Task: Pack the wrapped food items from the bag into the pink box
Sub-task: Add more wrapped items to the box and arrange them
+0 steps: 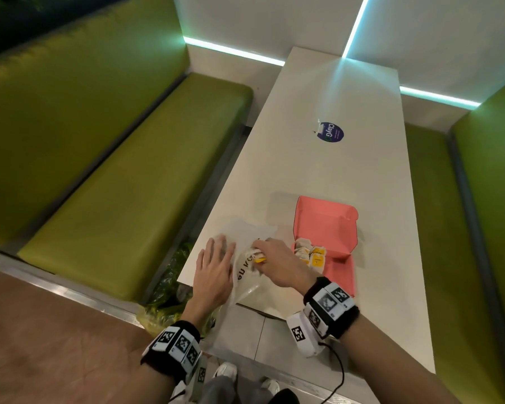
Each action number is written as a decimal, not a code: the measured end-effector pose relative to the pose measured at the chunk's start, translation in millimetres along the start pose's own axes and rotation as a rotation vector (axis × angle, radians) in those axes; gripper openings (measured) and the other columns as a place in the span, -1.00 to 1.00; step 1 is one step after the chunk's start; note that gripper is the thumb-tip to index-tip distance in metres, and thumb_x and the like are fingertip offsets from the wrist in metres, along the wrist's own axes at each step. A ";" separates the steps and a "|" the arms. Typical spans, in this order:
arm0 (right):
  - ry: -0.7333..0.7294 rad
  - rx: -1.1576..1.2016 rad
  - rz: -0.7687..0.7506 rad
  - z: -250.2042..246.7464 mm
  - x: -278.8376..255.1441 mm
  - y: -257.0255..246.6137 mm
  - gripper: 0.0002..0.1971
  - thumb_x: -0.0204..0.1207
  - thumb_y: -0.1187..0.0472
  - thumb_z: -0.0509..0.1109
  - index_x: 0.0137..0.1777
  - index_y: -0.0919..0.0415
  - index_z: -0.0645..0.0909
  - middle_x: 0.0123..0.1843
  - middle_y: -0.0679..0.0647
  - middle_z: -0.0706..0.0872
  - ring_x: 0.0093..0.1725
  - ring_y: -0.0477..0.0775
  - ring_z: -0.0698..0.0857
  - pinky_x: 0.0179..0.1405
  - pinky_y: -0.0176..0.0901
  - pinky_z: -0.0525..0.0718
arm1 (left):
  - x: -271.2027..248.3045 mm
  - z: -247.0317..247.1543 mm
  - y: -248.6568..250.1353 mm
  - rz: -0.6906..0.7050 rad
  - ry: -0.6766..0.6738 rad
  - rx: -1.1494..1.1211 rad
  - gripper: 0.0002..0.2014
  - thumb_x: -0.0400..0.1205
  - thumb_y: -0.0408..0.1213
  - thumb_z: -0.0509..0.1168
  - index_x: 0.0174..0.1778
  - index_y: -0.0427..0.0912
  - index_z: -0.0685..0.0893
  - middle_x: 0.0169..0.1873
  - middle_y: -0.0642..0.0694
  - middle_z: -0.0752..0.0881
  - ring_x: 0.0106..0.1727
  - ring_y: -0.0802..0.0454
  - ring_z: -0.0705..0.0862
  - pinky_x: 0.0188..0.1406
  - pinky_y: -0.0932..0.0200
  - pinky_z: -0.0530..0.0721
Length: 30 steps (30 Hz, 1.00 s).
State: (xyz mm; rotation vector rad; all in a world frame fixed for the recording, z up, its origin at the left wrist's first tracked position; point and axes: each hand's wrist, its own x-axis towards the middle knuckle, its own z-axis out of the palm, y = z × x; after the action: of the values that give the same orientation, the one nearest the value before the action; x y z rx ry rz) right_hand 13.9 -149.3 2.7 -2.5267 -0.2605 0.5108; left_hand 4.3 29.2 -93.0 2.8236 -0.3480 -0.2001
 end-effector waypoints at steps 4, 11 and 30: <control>0.108 0.245 -0.036 -18.9 -24.3 6.3 -0.92 0.59 0.25 0.41 0.05 0.20 0.65 -0.10 0.07 0.75 -0.14 0.03 0.71 -0.15 -0.14 0.57 | 3.8 -0.9 -0.1 -0.003 0.005 -0.006 -0.42 0.78 -0.08 0.14 0.73 0.00 0.14 0.75 -0.15 0.01 0.75 -0.24 -0.10 0.69 -0.20 -0.07; 0.303 0.797 0.023 -45.5 -60.3 22.7 -0.87 0.60 0.31 0.44 0.12 0.19 0.68 -0.19 -0.08 0.79 -0.25 -0.04 0.71 -0.32 -0.16 0.67 | -13.4 -67.7 52.8 0.204 0.322 -0.505 -0.64 0.74 -0.10 0.23 0.45 -0.04 0.54 0.41 0.03 0.49 0.44 0.13 0.41 0.34 0.28 0.49; 0.474 1.700 0.360 -42.9 -100.9 75.8 -0.78 0.66 0.03 0.32 -0.07 0.18 0.63 -0.15 0.19 0.74 -0.32 0.05 0.67 -0.40 -0.16 0.62 | 2.9 -63.7 172.4 0.383 0.132 -1.004 -0.94 0.64 -0.33 0.40 -0.01 -0.19 0.69 0.01 0.02 0.73 -0.07 0.06 0.72 -0.24 0.25 0.68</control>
State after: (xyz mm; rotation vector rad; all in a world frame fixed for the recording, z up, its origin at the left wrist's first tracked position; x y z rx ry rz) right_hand -54.3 -261.5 25.3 -0.9172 0.5961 0.0813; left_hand -19.3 -114.7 18.8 1.7373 -0.5533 -0.0672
